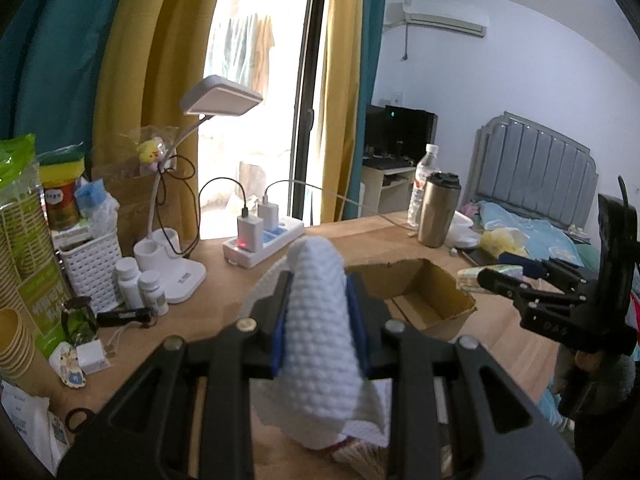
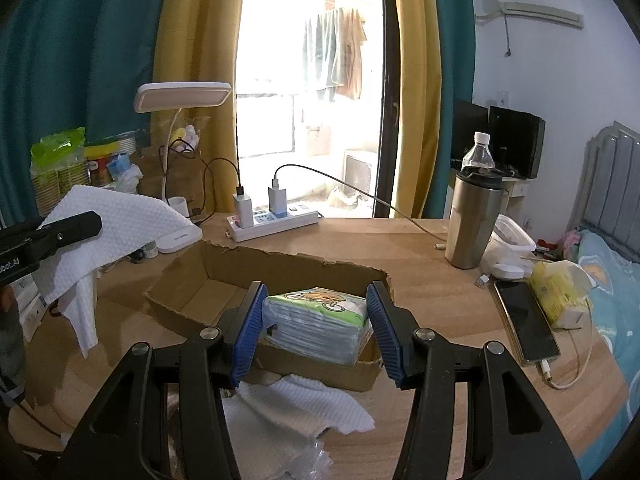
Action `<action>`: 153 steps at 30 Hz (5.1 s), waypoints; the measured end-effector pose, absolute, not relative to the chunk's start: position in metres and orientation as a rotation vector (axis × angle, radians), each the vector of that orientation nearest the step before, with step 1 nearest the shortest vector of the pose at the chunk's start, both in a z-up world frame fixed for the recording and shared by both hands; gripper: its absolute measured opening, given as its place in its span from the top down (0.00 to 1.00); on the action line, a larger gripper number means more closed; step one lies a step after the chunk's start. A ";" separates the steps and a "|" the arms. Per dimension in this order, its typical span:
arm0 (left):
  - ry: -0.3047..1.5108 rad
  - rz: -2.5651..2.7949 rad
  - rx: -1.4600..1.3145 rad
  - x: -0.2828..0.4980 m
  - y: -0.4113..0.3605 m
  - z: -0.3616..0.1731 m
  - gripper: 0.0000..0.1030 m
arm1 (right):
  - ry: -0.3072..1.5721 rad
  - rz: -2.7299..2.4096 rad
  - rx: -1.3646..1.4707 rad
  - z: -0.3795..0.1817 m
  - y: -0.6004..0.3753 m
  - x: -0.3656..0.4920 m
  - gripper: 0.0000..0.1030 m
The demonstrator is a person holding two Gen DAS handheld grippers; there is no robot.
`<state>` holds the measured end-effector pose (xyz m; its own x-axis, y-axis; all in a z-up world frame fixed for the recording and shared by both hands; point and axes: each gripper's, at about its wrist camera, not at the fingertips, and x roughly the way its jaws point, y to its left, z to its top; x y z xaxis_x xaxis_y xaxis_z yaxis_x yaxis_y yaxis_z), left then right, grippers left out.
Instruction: Organize soft objects
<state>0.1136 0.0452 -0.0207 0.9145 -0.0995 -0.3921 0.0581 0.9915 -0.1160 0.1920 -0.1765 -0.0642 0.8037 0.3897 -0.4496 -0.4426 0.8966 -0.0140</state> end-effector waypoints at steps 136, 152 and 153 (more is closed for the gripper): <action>0.556 -0.195 -0.156 0.120 0.030 -0.045 0.18 | 0.516 0.397 -0.096 -0.075 -0.197 0.162 0.35; 0.590 -0.227 -0.189 0.108 0.025 -0.071 0.18 | 0.539 0.421 -0.128 -0.089 -0.184 0.147 0.35; 0.593 -0.230 -0.193 0.108 0.024 -0.073 0.18 | 0.542 0.423 -0.130 -0.090 -0.183 0.147 0.35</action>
<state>0.1079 0.0244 -0.0734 0.8053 -0.2684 -0.5287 0.1584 0.9567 -0.2444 0.1467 -0.1831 -0.0905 0.7732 0.3558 -0.5249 -0.4232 0.9060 -0.0093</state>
